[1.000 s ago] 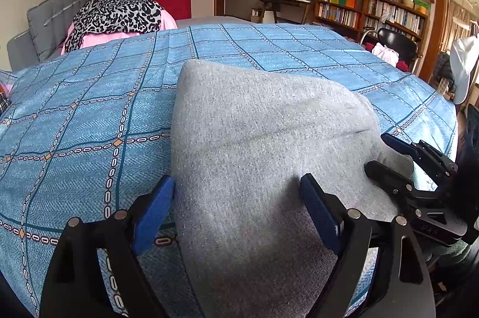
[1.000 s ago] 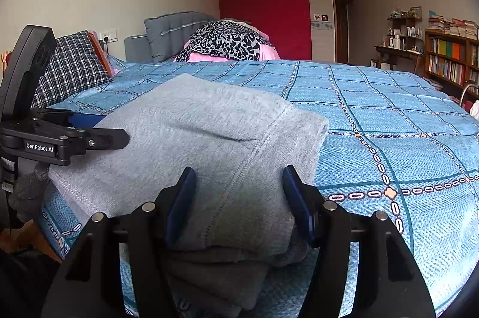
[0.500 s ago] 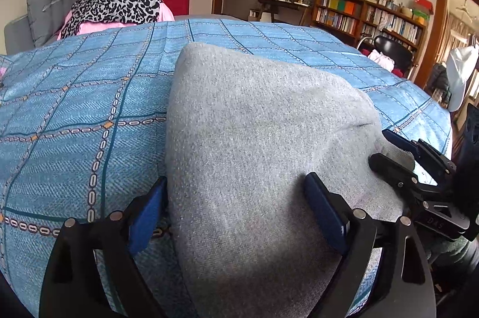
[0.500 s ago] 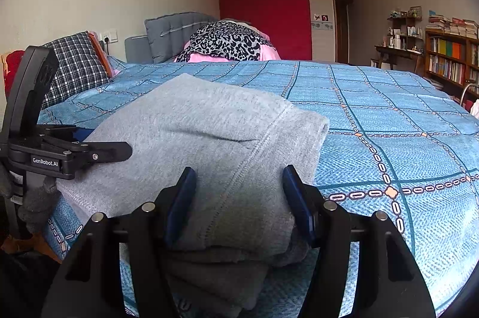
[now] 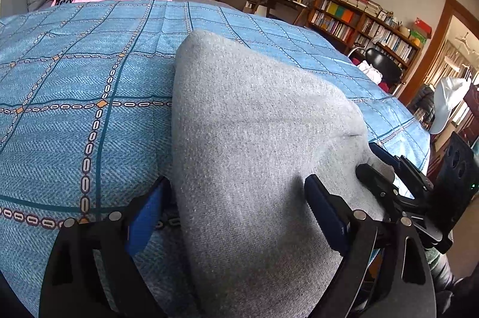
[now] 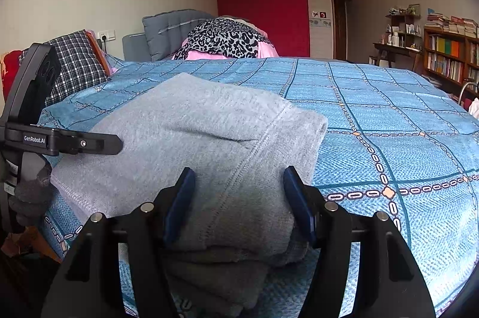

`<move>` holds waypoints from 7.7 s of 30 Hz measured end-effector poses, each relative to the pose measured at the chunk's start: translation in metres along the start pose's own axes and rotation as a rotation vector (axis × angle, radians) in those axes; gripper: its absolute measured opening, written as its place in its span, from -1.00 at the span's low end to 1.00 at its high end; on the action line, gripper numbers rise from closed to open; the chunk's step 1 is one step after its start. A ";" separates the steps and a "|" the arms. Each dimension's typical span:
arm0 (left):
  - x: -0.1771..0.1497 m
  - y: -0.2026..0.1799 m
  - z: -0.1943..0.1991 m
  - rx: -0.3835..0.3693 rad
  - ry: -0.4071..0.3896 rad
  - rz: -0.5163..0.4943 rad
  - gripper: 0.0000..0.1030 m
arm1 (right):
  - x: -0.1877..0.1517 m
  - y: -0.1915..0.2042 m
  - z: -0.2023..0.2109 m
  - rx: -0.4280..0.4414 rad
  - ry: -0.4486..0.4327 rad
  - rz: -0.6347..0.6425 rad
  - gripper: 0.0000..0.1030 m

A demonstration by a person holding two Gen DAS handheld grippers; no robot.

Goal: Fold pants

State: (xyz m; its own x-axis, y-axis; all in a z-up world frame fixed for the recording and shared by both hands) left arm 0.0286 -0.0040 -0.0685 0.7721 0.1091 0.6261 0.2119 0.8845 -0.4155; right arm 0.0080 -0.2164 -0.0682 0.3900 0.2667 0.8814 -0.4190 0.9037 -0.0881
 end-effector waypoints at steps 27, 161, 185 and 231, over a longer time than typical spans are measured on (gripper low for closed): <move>0.042 0.017 -0.029 -0.140 0.178 0.126 0.75 | 0.018 -0.034 -0.051 0.393 0.228 -0.444 0.41; 0.070 -0.242 -0.160 -0.007 -0.212 -0.392 0.77 | -0.057 -0.222 0.044 -0.766 0.067 -0.370 0.79; 0.072 -0.241 -0.156 -0.004 -0.237 -0.385 0.84 | -0.034 -0.209 0.059 -0.755 0.073 -0.351 0.94; 0.067 -0.243 -0.159 -0.006 -0.236 -0.411 0.84 | -0.026 -0.204 0.061 -0.752 0.068 -0.339 0.94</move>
State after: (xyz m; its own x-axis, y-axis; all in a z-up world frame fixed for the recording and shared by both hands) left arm 0.1242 -0.2837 -0.0308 0.4667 -0.1484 0.8719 0.4755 0.8733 -0.1059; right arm 0.0332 -0.4285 -0.0449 0.4554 -0.0623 0.8881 0.3815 0.9150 -0.1314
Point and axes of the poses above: each gripper's, at about its wrist camera, not at the fingertips, and z roughly against the way its jaws point, y to its left, x to its top, the point moved 8 cm from there along -z, roughly the way its jaws point, and after that the axes turned 11 degrees about z, right-handed, at the moved point
